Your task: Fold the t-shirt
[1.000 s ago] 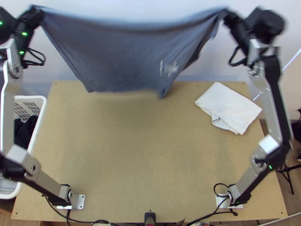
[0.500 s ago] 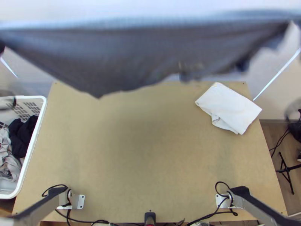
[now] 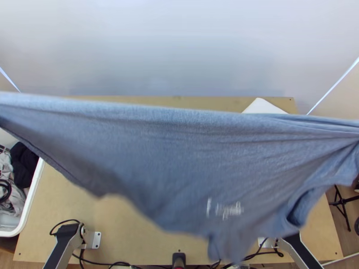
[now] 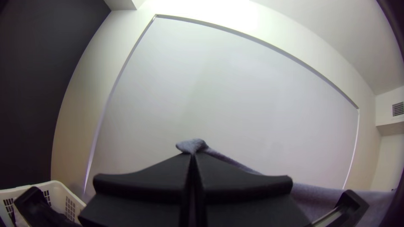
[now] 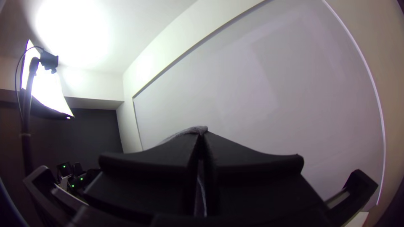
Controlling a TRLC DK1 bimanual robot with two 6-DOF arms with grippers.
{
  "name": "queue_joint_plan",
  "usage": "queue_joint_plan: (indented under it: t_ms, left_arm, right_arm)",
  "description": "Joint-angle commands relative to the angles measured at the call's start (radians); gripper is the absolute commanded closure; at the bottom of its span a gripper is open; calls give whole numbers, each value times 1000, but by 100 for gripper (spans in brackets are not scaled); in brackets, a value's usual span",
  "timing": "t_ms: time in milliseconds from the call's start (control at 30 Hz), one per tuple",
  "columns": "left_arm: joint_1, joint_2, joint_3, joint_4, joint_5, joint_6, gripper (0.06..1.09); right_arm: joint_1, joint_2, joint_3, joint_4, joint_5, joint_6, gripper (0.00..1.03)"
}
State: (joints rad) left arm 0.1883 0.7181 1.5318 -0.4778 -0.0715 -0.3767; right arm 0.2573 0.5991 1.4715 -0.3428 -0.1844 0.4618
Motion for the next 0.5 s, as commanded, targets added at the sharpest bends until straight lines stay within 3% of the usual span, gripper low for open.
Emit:
queue_joint_plan:
  t_ms: [0,100,233,467]
  left_arm:
    - [7,-52,-110,-107,26,-25,105]
    - [-6,-86,-300,-205,84,-68,105]
    - [-53,-161,-670,-166,116,-57,105]
    - [-101,35,-986,173,110,-4,105]
  right_arm:
    - [3,-35,-119,-25,0,-5,100]
    - [0,-35,-260,-21,0,-6,100]
    - [-1,-33,-507,96,-1,14,100]
    - [-1,107,-795,395,-1,28,100]
